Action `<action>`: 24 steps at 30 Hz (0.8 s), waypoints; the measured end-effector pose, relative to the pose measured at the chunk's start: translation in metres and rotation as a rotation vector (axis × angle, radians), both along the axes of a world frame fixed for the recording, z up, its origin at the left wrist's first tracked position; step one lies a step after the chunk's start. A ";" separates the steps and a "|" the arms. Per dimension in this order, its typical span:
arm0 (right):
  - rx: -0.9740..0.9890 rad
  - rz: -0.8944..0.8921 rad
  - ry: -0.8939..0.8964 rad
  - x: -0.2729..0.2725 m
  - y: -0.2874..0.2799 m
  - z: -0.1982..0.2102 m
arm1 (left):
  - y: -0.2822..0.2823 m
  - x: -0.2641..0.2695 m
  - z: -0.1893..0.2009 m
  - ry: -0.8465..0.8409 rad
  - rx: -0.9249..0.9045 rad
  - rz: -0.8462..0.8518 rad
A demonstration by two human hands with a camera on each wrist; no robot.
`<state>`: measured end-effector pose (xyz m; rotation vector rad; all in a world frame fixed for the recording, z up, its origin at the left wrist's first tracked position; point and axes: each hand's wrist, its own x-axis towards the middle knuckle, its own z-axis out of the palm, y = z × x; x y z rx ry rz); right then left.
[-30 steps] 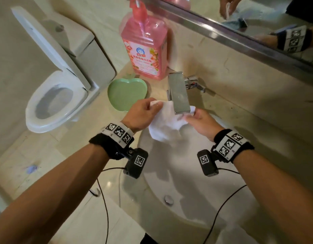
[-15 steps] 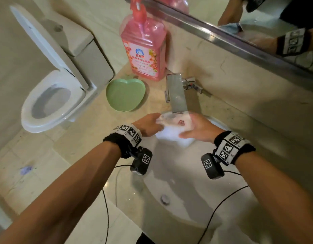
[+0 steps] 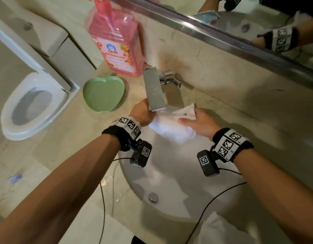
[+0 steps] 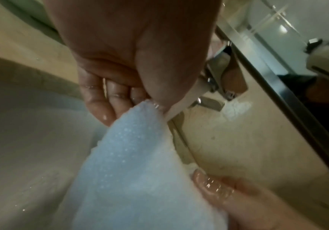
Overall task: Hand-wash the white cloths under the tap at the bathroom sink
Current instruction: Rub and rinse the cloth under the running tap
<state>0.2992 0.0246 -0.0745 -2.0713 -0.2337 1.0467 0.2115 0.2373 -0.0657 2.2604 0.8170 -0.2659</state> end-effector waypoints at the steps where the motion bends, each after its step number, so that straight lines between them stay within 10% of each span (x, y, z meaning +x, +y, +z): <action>1: 0.035 0.007 0.005 -0.002 0.002 0.002 | 0.007 -0.003 0.003 0.010 -0.068 -0.014; 4: 0.040 0.151 0.052 -0.004 0.007 0.003 | 0.022 -0.016 0.017 0.042 -0.318 -0.006; 10: 0.000 0.352 -0.114 -0.013 0.038 0.006 | 0.033 -0.054 0.031 0.040 -0.076 -0.304; 24: 0.297 -0.146 -0.131 -0.028 0.071 0.018 | 0.045 -0.072 0.024 -0.047 -0.226 0.139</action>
